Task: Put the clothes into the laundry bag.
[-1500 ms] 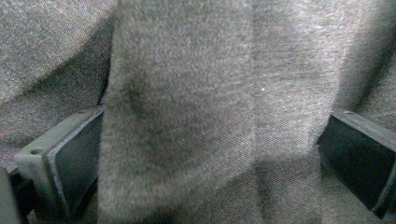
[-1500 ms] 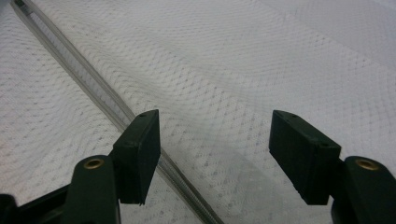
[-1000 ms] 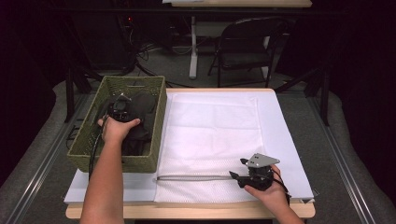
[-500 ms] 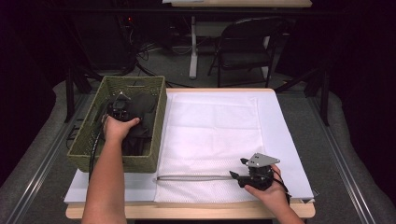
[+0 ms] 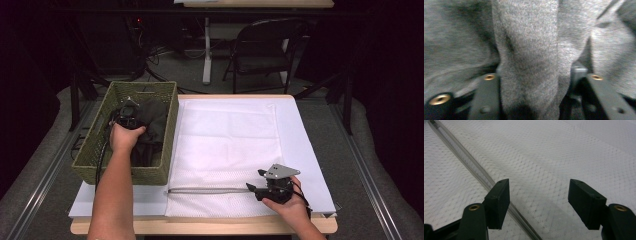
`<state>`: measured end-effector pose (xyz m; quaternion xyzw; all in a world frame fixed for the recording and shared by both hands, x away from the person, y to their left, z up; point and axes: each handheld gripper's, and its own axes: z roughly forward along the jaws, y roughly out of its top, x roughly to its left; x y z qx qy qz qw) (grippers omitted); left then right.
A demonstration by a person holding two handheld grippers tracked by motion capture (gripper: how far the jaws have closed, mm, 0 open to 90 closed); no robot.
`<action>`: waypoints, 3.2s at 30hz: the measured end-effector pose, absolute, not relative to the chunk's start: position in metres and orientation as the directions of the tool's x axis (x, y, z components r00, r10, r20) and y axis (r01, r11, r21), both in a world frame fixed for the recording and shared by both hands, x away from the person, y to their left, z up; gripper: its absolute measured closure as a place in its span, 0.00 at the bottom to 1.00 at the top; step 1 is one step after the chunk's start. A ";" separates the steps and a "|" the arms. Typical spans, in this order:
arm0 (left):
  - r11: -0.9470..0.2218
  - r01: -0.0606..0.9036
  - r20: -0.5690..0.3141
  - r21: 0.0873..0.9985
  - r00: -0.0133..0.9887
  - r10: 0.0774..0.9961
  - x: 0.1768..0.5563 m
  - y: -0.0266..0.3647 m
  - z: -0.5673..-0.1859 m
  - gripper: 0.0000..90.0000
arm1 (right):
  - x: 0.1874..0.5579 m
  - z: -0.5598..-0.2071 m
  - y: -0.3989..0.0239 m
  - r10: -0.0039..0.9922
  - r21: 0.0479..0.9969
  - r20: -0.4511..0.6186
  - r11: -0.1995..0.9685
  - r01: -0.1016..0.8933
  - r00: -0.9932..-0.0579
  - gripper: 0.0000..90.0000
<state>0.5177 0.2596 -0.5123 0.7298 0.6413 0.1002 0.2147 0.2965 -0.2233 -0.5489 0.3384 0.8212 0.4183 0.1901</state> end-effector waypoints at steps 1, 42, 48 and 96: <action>-0.083 0.893 -0.137 0.443 0.159 0.978 0.517 0.260 -0.511 0.67 | 0.296 -0.549 -0.223 0.715 0.815 -0.029 0.421 0.398 -0.698 0.38; -0.296 0.792 -0.014 0.534 0.358 0.934 0.455 0.268 -0.469 0.44 | 0.297 -0.549 -0.228 0.727 0.814 -0.010 0.405 0.416 -0.687 0.38; -0.278 0.825 -0.049 0.492 0.346 0.937 0.460 0.269 -0.466 0.42 | 0.298 -0.550 -0.228 0.727 0.813 -0.011 0.407 0.417 -0.687 0.38; -0.143 0.883 -0.053 0.447 0.185 0.981 0.499 0.255 -0.497 0.03 | 0.298 -0.551 -0.227 0.720 0.816 -0.011 0.408 0.410 -0.693 0.38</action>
